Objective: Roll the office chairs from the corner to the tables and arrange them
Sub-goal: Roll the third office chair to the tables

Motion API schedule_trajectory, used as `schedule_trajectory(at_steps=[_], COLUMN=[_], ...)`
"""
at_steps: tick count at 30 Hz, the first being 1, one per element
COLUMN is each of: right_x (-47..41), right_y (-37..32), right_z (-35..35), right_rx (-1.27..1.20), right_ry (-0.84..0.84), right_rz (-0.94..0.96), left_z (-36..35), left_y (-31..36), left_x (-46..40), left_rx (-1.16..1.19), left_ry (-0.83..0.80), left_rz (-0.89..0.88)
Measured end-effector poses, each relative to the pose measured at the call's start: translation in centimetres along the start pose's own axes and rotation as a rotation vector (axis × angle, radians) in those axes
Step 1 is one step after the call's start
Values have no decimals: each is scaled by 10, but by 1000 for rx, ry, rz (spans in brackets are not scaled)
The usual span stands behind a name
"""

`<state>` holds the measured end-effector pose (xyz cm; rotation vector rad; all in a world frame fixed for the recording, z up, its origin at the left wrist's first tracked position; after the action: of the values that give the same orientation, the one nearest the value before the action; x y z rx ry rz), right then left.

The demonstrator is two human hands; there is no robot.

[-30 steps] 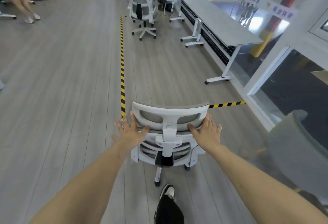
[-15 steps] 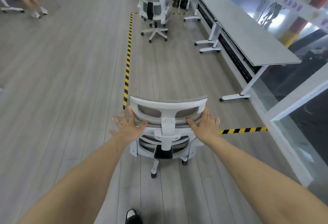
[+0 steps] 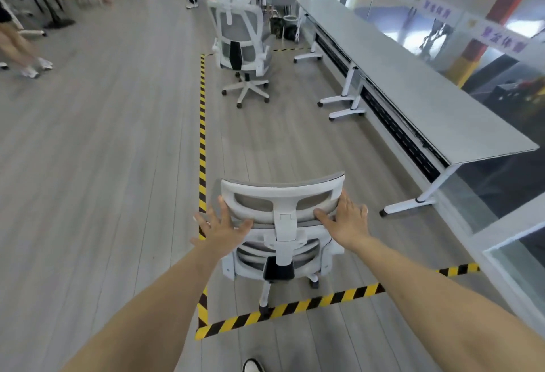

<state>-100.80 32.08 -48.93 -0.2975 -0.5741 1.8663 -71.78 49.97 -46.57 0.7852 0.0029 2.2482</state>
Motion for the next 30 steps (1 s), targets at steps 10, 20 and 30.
schedule_trajectory(at_steps=[10, 20, 30], right_x=[-260, -527, -732], right_y=[-39, -80, -131], right_z=[-13, -7, -11], right_rx=[16, -41, -42], right_ry=[95, 16, -62], right_rz=[20, 75, 88], left_z=[128, 239, 335], left_y=[84, 179, 227], left_x=[-205, -398, -562], left_rx=[65, 108, 115], left_ry=[39, 94, 56], left_rz=[-5, 83, 113])
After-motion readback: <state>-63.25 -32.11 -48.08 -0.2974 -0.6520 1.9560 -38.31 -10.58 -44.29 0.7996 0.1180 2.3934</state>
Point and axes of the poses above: each hand's wrist, its own x-axis away from the middle knuckle, its own z-axis out of the back of the hand, y = z × x, the point moved 1 cm from there along -x, towards the middle knuckle, and after that the axes turned 8 degrees about -x, right-handed, at the moved point
